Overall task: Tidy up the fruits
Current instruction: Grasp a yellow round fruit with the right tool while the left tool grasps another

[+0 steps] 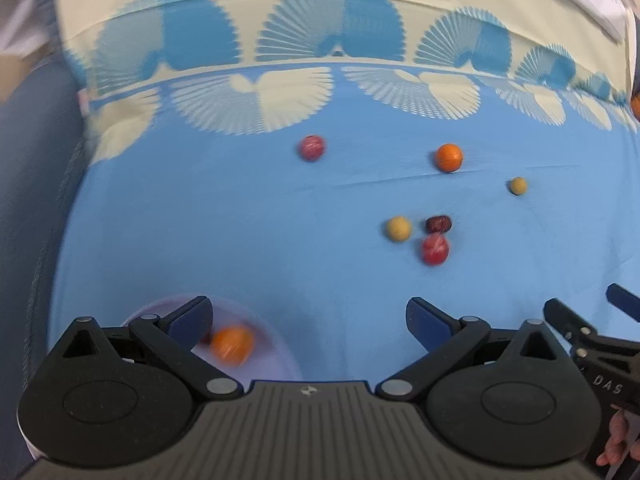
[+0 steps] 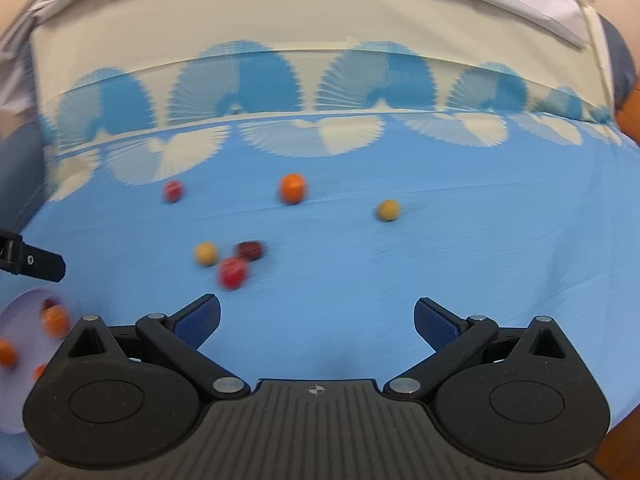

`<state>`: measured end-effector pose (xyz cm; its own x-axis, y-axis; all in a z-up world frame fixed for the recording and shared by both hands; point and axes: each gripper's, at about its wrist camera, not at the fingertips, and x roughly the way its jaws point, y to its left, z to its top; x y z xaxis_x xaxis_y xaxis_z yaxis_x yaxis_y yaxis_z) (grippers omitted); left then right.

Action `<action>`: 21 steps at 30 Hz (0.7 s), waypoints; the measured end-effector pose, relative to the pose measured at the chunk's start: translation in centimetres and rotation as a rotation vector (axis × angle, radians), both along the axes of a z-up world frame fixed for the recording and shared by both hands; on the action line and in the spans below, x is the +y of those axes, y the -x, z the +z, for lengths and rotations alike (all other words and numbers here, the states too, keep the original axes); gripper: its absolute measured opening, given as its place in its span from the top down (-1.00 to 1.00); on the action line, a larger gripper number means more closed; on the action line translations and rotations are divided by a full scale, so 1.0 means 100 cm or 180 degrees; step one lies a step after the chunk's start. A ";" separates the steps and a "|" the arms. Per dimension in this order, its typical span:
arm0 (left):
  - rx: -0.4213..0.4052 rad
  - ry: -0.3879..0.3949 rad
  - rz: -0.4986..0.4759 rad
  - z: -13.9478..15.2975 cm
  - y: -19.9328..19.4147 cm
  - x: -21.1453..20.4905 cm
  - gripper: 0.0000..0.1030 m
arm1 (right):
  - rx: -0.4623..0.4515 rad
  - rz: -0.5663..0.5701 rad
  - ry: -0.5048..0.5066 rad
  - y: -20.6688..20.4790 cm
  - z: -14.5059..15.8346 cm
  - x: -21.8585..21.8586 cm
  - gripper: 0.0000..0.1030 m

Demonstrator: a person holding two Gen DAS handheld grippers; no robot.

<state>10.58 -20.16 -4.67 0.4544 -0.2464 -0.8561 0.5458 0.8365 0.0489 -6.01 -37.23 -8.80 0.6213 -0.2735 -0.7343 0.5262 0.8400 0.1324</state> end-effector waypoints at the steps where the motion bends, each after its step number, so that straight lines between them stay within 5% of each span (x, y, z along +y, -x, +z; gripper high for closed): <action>1: 0.0012 0.0017 -0.0041 -0.008 -0.009 -0.011 -0.99 | 0.0006 -0.0038 0.0013 -0.003 -0.005 -0.008 -0.99; 11: 0.0242 -0.0031 -0.0210 -0.077 -0.063 -0.083 -0.99 | 0.0064 -0.0178 0.0239 -0.061 -0.058 -0.080 -0.99; 21: 0.0394 0.0049 -0.0526 -0.096 -0.089 -0.102 -0.99 | 0.0147 -0.0216 0.0233 -0.097 -0.106 -0.120 -0.99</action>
